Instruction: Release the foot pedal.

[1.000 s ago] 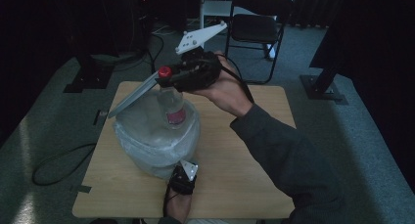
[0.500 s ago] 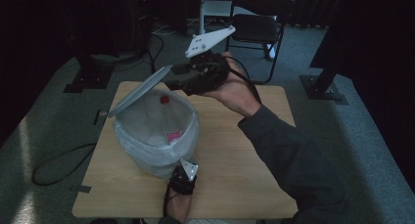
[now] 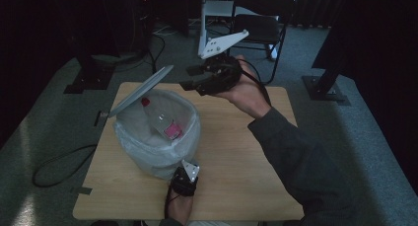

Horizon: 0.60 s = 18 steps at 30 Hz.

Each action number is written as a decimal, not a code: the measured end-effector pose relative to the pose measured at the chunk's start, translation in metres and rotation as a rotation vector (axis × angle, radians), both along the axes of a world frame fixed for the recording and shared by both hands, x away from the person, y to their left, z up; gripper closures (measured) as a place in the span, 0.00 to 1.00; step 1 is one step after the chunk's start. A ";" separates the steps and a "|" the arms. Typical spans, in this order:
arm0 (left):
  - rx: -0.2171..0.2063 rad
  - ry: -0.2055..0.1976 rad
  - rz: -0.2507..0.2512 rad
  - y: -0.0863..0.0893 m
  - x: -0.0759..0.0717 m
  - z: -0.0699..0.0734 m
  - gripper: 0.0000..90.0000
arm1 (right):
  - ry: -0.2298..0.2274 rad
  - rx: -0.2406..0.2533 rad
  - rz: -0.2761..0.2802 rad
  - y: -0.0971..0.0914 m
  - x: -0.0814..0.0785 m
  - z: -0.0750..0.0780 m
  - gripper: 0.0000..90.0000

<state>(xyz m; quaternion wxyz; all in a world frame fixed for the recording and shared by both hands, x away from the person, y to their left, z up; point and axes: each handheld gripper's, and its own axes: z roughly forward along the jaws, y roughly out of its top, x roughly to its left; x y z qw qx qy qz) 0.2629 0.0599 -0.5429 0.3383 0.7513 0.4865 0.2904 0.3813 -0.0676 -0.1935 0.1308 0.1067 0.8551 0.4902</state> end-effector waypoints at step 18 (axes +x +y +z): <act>-0.006 -0.004 0.003 0.000 0.000 0.000 1.00 | 0.021 0.022 -0.065 -0.016 0.032 -0.023 0.51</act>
